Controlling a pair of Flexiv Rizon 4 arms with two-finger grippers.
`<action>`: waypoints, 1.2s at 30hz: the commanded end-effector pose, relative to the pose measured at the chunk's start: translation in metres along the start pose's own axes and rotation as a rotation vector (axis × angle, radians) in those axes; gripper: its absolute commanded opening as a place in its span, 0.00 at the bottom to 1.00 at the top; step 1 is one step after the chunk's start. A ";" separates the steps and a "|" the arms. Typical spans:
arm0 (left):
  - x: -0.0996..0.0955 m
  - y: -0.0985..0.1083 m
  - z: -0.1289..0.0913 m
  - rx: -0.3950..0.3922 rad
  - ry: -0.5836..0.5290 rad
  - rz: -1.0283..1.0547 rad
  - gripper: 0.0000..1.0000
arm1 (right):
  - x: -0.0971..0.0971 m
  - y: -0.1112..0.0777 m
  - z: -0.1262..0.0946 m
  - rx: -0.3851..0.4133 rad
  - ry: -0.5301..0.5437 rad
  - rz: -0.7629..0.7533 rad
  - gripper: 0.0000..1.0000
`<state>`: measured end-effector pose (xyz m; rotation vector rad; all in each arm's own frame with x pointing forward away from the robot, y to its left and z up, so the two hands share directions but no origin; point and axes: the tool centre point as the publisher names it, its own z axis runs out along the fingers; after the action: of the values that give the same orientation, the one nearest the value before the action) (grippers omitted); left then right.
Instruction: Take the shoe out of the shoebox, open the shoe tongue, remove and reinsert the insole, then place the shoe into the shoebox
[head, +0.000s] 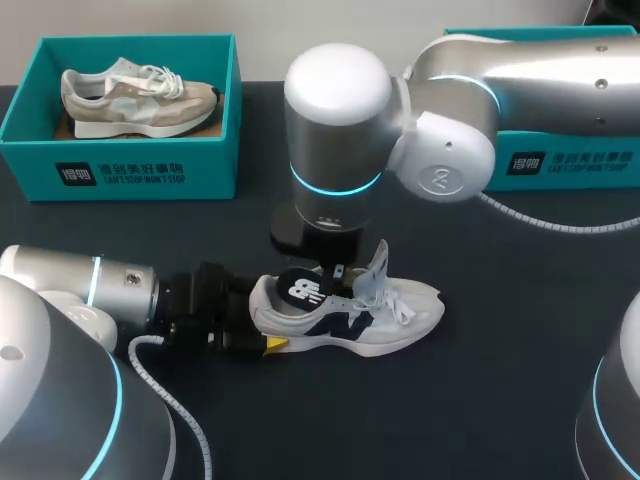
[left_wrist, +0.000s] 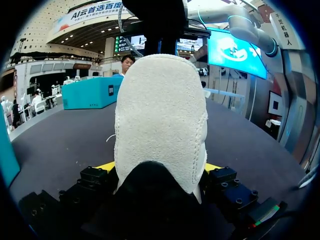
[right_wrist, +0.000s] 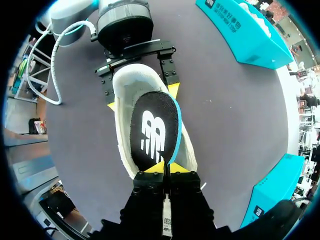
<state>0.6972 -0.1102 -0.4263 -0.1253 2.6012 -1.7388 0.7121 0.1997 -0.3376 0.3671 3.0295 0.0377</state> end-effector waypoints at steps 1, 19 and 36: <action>0.000 0.006 0.004 -0.002 0.000 0.000 0.00 | 0.000 -0.007 -0.005 -0.072 -0.016 0.002 0.00; 0.000 0.006 0.004 -0.002 0.000 0.000 0.00 | -0.012 0.012 -0.029 -0.194 -0.021 -0.046 0.00; 0.000 0.006 0.004 -0.002 0.000 0.000 0.00 | -0.014 0.065 -0.025 -0.294 0.083 -0.172 0.00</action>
<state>0.6972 -0.1100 -0.4263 -0.1256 2.6011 -1.7387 0.7323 0.2499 -0.3016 0.0930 3.0378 0.4906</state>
